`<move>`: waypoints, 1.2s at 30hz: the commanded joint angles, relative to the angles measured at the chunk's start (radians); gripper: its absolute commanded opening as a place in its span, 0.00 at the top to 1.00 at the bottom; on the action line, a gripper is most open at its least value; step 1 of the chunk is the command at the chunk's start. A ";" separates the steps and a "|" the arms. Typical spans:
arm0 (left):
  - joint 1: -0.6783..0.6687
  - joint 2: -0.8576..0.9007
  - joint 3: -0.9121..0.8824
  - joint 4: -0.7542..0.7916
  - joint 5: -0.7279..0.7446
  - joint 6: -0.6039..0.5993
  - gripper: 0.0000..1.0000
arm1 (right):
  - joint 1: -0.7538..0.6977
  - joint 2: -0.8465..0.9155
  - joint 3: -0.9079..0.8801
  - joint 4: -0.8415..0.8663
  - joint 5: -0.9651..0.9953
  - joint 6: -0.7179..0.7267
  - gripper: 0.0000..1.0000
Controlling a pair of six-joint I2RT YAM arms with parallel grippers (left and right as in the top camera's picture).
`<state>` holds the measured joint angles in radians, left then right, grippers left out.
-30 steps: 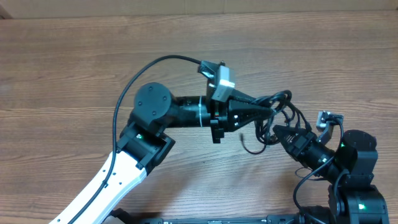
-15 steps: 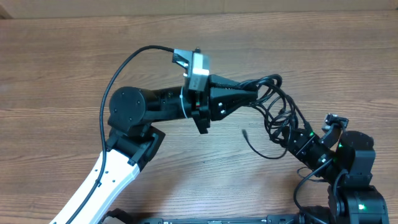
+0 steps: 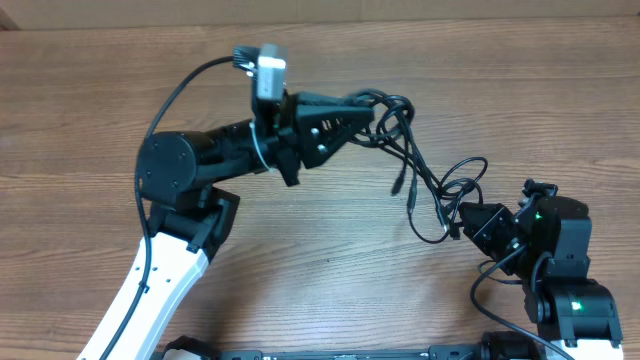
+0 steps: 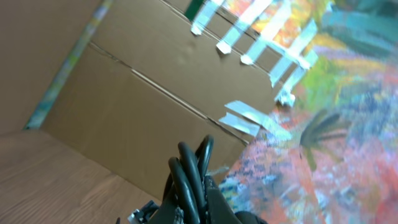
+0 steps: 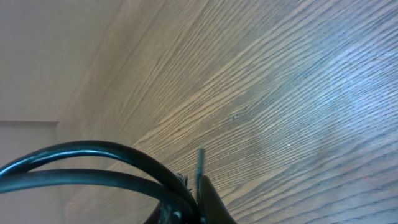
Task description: Untangle cables
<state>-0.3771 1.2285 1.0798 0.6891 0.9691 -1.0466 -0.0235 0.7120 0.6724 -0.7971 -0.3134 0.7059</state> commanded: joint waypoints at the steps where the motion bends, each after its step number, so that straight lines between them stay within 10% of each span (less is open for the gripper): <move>1: 0.046 -0.042 0.023 0.031 -0.051 -0.087 0.96 | -0.005 0.008 -0.005 -0.014 0.092 -0.005 0.89; 5: 0.052 -0.041 0.023 0.030 -0.053 -0.086 0.96 | -0.005 0.008 -0.005 -0.013 0.084 -0.005 0.33; 8: 0.051 -0.041 0.023 0.030 -0.051 -0.084 0.96 | -0.005 0.008 -0.004 0.007 0.053 -0.006 0.20; 20: 0.125 -0.041 0.022 0.027 0.010 -0.043 0.96 | -0.005 0.005 0.060 0.134 -0.267 -0.196 0.10; 36: 0.129 -0.038 0.022 -0.090 0.425 0.311 0.96 | -0.005 -0.089 0.233 0.143 -0.566 -0.485 0.10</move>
<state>-0.2527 1.2125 1.0798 0.5926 1.2743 -0.8242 -0.0254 0.6353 0.8654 -0.6613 -0.8310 0.2691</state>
